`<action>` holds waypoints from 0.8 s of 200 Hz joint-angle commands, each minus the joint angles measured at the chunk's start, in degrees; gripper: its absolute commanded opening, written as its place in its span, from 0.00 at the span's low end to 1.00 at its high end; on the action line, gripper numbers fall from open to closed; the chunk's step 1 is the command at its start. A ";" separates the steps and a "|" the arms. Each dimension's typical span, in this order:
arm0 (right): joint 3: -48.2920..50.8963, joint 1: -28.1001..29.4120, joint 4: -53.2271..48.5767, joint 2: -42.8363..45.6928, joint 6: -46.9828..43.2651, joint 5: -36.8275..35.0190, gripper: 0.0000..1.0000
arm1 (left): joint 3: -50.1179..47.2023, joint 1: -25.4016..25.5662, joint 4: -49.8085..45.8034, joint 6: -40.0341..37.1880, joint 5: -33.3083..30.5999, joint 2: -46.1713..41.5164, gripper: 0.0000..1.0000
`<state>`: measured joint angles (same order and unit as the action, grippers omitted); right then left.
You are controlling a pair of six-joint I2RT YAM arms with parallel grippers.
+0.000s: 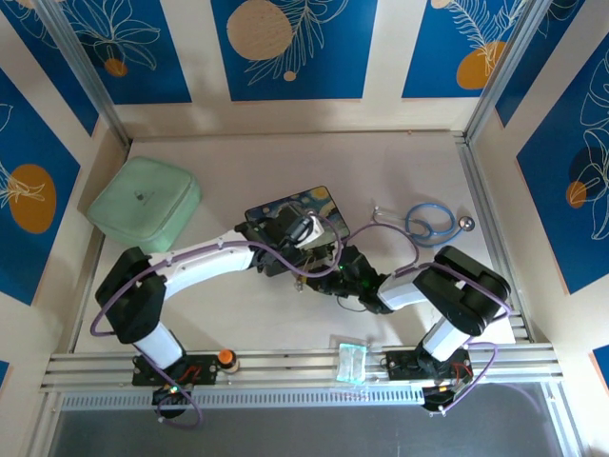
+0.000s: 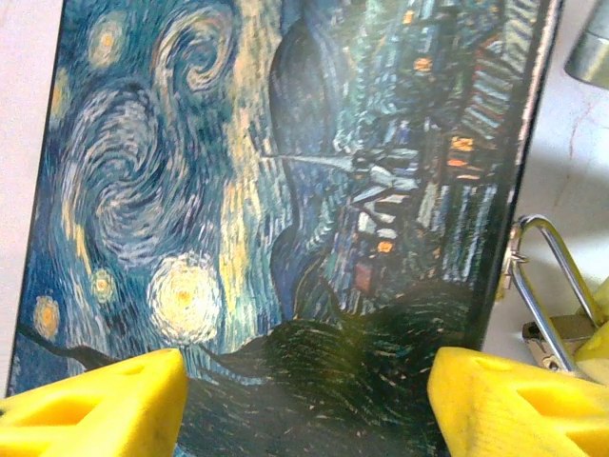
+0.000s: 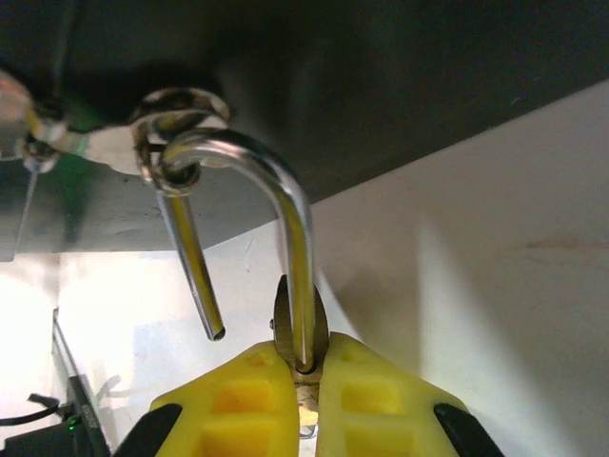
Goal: Unlock the padlock with the key
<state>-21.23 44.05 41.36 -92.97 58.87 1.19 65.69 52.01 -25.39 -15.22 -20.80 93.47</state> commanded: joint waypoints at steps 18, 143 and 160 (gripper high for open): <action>4.77 -2.56 4.04 -3.45 3.32 3.68 0.05 | -1.55 2.48 -7.99 -0.54 -1.53 2.62 0.69; 6.61 -1.80 19.62 -4.07 18.97 -0.87 0.04 | -1.05 5.81 -14.07 1.75 -4.12 9.96 0.65; 5.28 -2.13 18.29 -4.87 19.20 -1.72 0.04 | -1.57 6.15 -13.77 1.54 -3.99 10.20 0.64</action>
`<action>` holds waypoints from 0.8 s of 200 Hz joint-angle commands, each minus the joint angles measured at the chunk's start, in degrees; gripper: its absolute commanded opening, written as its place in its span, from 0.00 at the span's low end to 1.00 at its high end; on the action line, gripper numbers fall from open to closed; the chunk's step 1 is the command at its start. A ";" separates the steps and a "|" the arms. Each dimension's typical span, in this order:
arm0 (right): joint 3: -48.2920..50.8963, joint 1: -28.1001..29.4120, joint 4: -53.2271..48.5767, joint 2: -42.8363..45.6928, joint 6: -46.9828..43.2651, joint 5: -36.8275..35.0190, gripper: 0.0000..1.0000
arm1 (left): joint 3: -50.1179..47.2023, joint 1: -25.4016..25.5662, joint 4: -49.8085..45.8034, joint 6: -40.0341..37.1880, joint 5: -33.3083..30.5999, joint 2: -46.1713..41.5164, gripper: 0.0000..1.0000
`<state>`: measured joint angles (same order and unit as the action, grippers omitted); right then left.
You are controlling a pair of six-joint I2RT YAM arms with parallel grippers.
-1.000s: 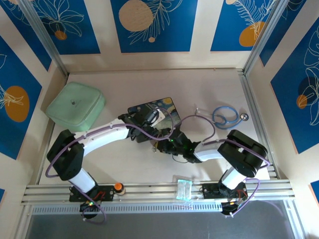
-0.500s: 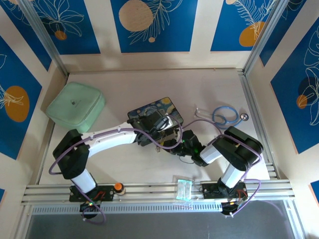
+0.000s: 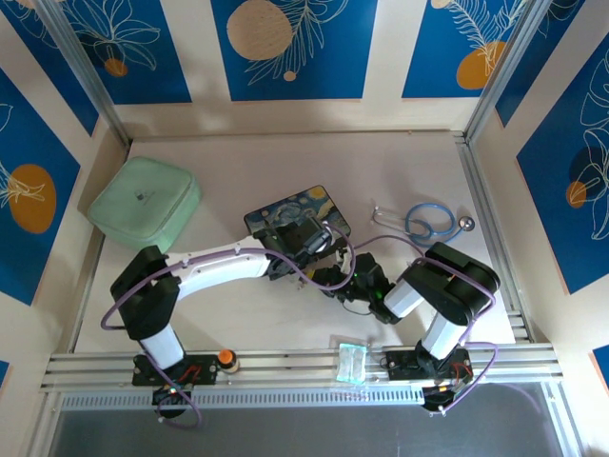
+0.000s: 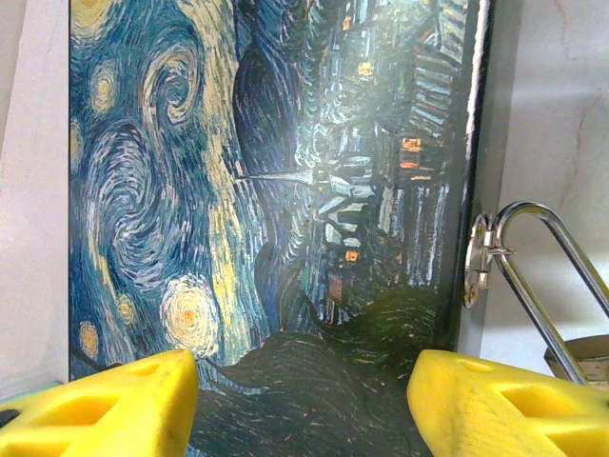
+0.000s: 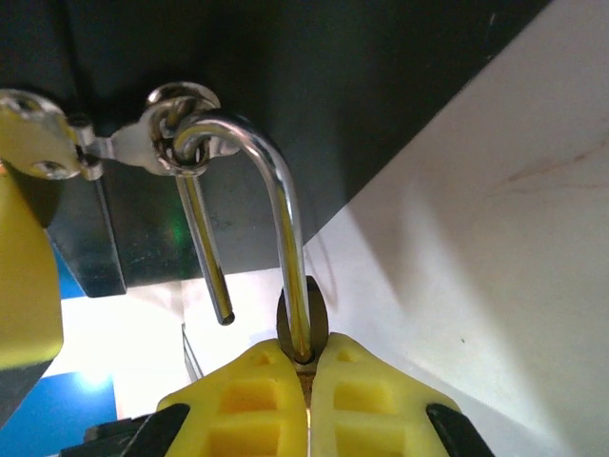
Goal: Unlock the padlock with the key
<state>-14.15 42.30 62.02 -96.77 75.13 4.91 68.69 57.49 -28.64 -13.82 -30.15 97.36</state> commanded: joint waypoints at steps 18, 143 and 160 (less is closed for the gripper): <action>-1.58 -2.20 0.43 -3.51 3.79 -5.18 0.04 | -4.92 0.73 -10.29 0.07 5.26 6.69 0.64; -5.53 -12.20 10.73 -8.34 7.53 3.73 0.04 | -10.33 2.49 -4.97 -2.79 9.72 4.17 0.59; -4.97 -13.93 10.89 -6.32 7.50 4.39 0.04 | -10.51 2.61 -5.13 -2.54 9.38 4.54 0.58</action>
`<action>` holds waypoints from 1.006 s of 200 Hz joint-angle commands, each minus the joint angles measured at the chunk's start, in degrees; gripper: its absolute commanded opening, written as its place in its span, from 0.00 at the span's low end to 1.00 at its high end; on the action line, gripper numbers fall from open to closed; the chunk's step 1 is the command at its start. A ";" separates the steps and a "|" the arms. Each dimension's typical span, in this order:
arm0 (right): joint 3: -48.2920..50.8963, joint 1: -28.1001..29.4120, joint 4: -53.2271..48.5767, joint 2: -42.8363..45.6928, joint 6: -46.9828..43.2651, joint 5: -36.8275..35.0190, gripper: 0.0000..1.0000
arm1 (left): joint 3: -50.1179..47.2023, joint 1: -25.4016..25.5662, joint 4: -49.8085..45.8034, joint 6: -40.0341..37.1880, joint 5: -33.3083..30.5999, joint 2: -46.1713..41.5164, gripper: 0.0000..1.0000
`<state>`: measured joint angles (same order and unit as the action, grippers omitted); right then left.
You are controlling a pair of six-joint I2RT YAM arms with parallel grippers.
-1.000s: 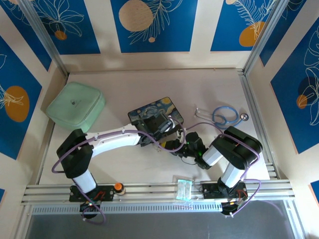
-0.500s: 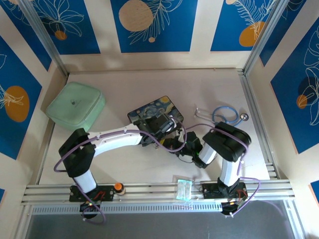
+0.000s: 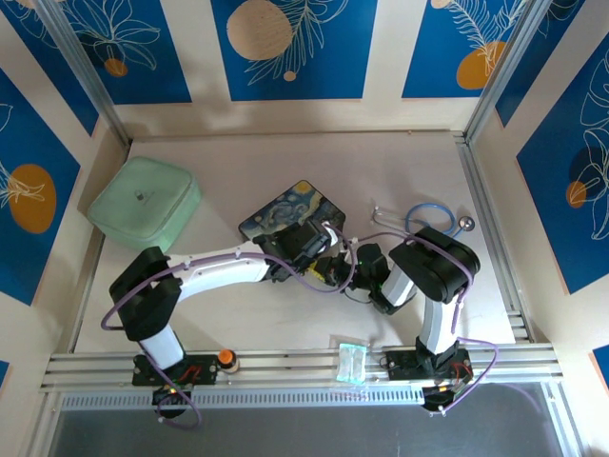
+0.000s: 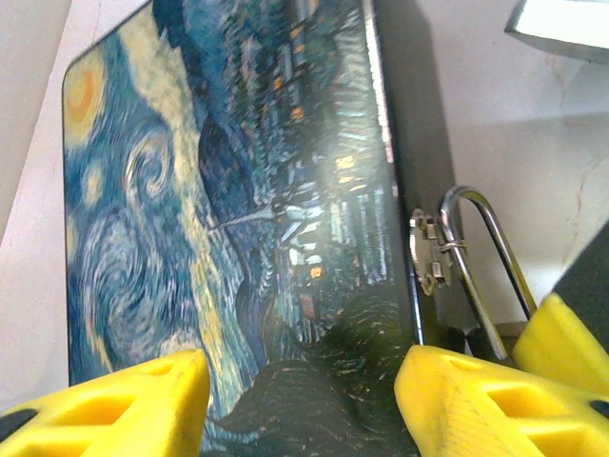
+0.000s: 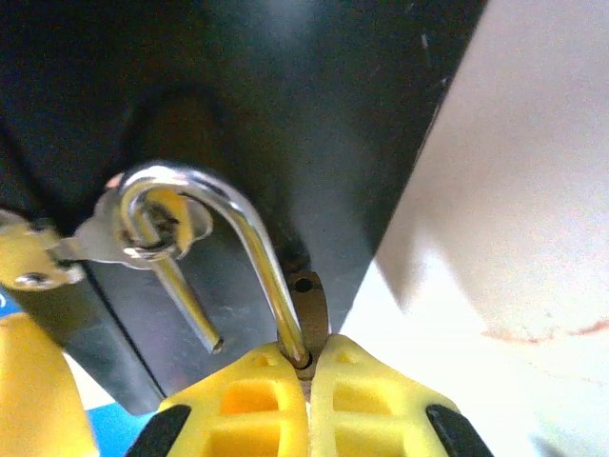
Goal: Unlock the padlock with the key
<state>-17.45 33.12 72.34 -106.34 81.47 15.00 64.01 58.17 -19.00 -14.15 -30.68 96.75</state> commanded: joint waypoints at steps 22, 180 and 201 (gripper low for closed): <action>-2.11 -4.52 -3.72 6.32 0.38 -5.56 0.03 | -5.78 1.94 -14.57 -2.37 9.70 5.90 0.58; -24.48 -19.20 -110.27 35.80 -43.77 -6.95 0.04 | 1.52 1.35 -12.82 6.66 -1.73 1.17 0.82; -28.80 -20.42 -119.40 34.08 -48.23 -10.28 0.04 | 3.00 1.15 -13.83 9.06 -2.52 -0.23 0.88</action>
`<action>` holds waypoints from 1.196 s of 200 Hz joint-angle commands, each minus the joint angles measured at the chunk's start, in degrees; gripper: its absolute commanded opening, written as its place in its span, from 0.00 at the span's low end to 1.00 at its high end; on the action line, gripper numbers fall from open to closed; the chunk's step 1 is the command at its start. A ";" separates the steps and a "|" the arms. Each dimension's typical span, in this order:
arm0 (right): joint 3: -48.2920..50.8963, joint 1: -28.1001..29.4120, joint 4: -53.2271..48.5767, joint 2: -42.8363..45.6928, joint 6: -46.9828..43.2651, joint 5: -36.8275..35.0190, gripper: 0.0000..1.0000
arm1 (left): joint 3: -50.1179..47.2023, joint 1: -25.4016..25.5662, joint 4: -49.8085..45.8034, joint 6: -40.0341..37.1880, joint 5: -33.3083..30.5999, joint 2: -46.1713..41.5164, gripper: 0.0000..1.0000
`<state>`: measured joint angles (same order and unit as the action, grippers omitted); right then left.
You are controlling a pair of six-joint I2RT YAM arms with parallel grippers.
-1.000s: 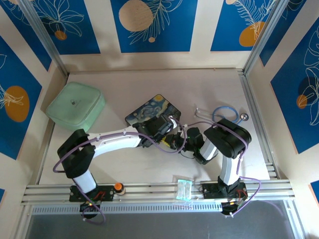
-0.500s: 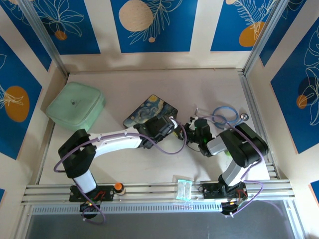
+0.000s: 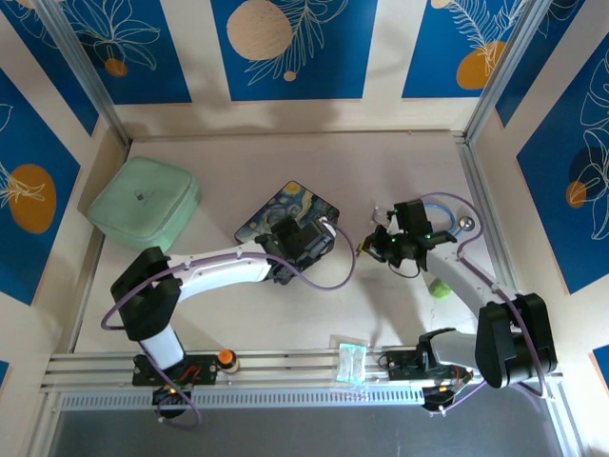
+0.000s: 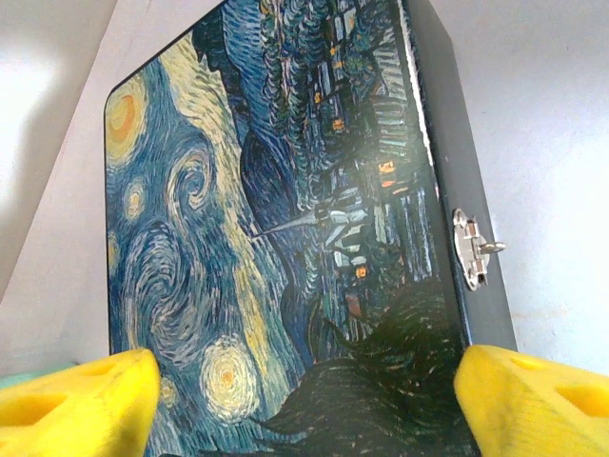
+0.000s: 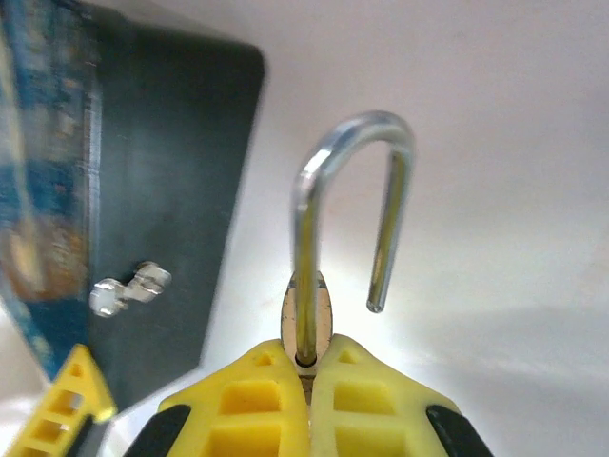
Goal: Unlock the padlock with the key
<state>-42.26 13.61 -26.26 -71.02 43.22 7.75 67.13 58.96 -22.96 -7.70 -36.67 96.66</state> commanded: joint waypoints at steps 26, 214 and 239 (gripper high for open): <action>-8.28 -2.14 -29.69 -3.61 -12.98 -8.61 0.04 | 0.63 0.37 -12.54 7.52 2.26 -2.47 0.92; -15.24 1.21 -23.95 -29.01 -17.57 1.11 0.31 | -9.30 4.30 -19.31 37.39 8.26 -9.76 0.99; -15.87 1.92 -23.94 -29.28 -17.07 1.44 0.37 | -9.17 4.81 -19.40 38.48 7.11 -9.34 0.99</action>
<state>-56.55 14.70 -50.22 -99.98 26.44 8.82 57.30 62.98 -40.38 27.77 -28.93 86.74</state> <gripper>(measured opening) 0.339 0.994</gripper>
